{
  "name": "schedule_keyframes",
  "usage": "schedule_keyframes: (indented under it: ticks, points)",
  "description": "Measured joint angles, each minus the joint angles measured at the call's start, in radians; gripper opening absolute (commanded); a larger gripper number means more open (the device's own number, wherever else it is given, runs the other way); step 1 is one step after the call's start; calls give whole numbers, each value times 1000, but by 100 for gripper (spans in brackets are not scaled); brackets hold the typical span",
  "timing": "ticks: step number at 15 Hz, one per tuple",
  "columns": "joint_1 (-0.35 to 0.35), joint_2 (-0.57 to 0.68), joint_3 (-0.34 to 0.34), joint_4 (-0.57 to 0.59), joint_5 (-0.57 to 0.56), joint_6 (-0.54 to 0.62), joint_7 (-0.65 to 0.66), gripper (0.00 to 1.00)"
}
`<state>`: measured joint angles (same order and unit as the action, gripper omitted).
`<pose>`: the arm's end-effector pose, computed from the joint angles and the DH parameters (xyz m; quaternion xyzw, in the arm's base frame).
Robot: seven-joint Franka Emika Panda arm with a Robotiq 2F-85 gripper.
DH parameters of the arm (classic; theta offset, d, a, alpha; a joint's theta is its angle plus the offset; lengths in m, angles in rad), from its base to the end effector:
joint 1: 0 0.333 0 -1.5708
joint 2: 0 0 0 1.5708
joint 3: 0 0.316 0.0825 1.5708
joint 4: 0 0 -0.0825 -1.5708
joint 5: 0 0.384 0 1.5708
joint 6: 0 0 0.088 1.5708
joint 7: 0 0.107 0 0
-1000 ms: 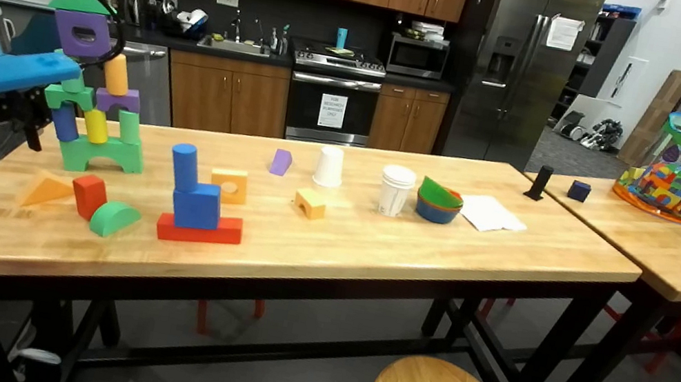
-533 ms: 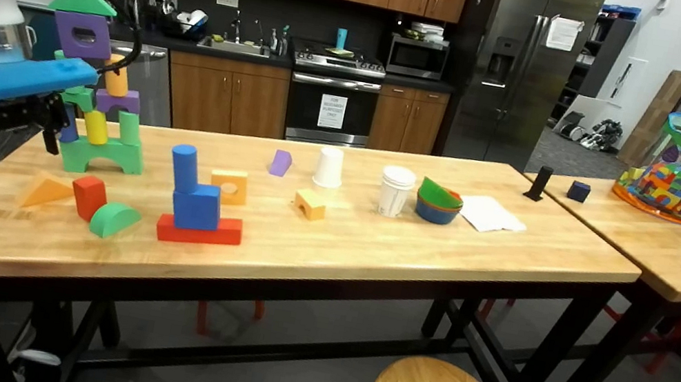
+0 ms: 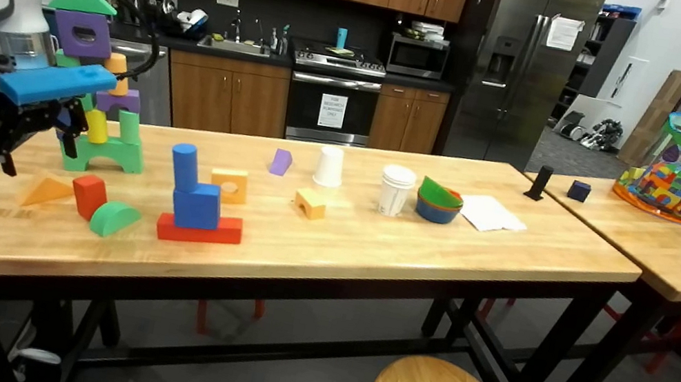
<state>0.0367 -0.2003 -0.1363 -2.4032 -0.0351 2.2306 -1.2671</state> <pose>0.4651 -0.0479 0.3934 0.8278 0.5609 0.0099 0.0086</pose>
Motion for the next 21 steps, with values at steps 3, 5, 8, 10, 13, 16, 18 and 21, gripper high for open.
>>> schedule_keyframes:
  ticks: [3, 5, 8, 10, 13, 16, 18, 21]
  points:
    - [0, 16, 0, 13, 0, 0, -2, 100]
    - [-1, 23, 0, 19, 0, 0, -3, 100]
    - [-5, 32, 0, 24, 0, 0, -4, 100]
    - [-11, 39, 1, 25, -1, 1, -3, 100]
    - [-21, 49, 1, 25, -1, 2, -3, 100]
    - [-27, 54, 1, 28, -2, 5, -3, 100]
    - [-28, 54, 1, 31, -6, 10, -3, 100]
    - [-30, 58, 2, 33, -8, 25, -2, 100]
